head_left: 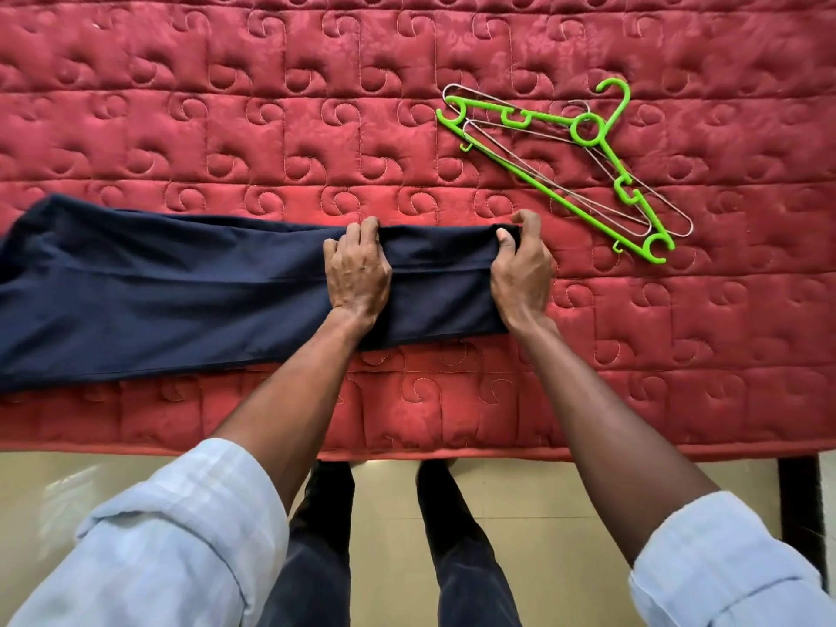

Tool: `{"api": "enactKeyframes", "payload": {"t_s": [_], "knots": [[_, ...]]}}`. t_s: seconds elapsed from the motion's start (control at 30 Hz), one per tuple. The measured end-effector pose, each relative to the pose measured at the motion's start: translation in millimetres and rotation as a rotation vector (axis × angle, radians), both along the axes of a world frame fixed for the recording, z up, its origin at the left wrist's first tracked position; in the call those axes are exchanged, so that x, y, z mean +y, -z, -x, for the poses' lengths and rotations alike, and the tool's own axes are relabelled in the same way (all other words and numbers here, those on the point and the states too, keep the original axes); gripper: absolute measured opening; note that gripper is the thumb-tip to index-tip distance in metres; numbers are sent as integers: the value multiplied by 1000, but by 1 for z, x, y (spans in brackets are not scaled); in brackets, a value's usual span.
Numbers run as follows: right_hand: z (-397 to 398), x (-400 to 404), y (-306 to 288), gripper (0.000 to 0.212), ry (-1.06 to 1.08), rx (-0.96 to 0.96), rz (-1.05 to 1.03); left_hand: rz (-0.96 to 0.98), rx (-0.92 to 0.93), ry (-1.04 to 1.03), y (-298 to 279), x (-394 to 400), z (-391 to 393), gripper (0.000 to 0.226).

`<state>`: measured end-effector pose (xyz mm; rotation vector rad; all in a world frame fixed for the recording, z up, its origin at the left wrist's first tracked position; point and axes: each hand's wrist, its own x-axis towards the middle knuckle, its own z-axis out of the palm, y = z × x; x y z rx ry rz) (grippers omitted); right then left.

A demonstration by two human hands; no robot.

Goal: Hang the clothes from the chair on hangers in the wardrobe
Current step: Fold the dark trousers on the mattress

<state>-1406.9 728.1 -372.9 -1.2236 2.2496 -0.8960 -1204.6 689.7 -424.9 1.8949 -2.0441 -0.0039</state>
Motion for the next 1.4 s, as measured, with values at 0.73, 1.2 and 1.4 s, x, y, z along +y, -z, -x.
{"api": "enactKeyframes", "payload": {"t_s": [0.73,1.2,1.4], "knots": [[21,15,23,33,125,-183,-227,-538,-118,292,8,64,14,80],[3,5,48,29,-402,546,-129,-229,4,121,1,8,-30,56],[12,6,61,15,-296,523,5,21,-69,115,11,-27,-46,27]]}}
